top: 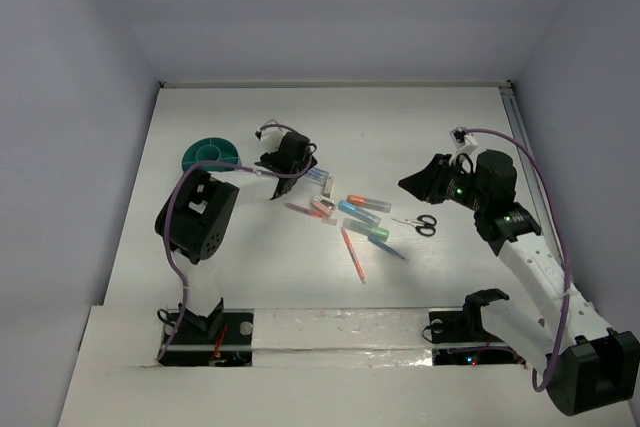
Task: Sort the stationery into containers
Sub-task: Move the stationery to the center of the board, then pick up the stationery from the center of the board, then place the stationery in the storage box.
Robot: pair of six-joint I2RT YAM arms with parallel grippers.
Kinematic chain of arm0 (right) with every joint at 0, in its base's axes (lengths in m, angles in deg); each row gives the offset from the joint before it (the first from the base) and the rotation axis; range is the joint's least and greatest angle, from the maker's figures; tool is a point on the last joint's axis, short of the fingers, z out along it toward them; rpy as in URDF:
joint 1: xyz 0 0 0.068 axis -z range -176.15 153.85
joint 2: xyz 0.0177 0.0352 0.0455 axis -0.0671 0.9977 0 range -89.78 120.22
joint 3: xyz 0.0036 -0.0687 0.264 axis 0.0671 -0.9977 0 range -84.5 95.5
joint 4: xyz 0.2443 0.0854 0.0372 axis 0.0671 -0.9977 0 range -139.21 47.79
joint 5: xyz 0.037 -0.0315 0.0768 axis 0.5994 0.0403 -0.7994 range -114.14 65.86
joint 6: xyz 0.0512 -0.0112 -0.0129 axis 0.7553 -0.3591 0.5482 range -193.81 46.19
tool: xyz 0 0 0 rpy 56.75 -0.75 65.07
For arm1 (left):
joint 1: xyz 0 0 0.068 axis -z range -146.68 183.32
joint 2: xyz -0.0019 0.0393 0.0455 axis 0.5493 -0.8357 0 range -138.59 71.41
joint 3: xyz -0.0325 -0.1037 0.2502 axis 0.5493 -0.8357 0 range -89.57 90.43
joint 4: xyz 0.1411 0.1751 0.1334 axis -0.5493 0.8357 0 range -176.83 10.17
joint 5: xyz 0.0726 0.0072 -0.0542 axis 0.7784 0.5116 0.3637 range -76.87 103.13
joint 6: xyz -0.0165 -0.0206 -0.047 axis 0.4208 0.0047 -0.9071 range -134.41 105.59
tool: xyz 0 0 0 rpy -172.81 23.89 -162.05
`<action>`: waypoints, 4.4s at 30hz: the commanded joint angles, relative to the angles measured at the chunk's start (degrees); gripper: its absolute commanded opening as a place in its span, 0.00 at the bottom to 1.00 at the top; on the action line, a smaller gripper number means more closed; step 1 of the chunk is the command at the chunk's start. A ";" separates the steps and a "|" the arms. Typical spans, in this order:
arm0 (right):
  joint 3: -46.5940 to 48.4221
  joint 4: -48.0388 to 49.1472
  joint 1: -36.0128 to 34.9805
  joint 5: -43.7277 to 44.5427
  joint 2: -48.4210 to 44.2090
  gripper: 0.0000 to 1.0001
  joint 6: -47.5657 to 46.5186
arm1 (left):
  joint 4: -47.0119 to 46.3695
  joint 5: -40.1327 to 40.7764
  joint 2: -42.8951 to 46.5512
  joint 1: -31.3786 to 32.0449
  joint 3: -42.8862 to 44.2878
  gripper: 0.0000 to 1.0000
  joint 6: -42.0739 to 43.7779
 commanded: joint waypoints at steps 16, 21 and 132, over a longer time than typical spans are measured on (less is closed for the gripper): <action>-0.06 3.07 -0.54 -1.61 -1.96 0.29 0.20 | 2.62 3.13 -5.16 -0.24 7.43 0.44 -1.32; -0.59 3.51 -0.54 -1.87 -2.40 0.29 0.38 | 3.24 3.48 -5.87 -0.24 9.11 0.36 -1.49; -11.84 25.57 -6.43 -6.97 -4.95 0.12 6.71 | -3.19 47.43 18.92 -12.55 6.29 0.60 47.20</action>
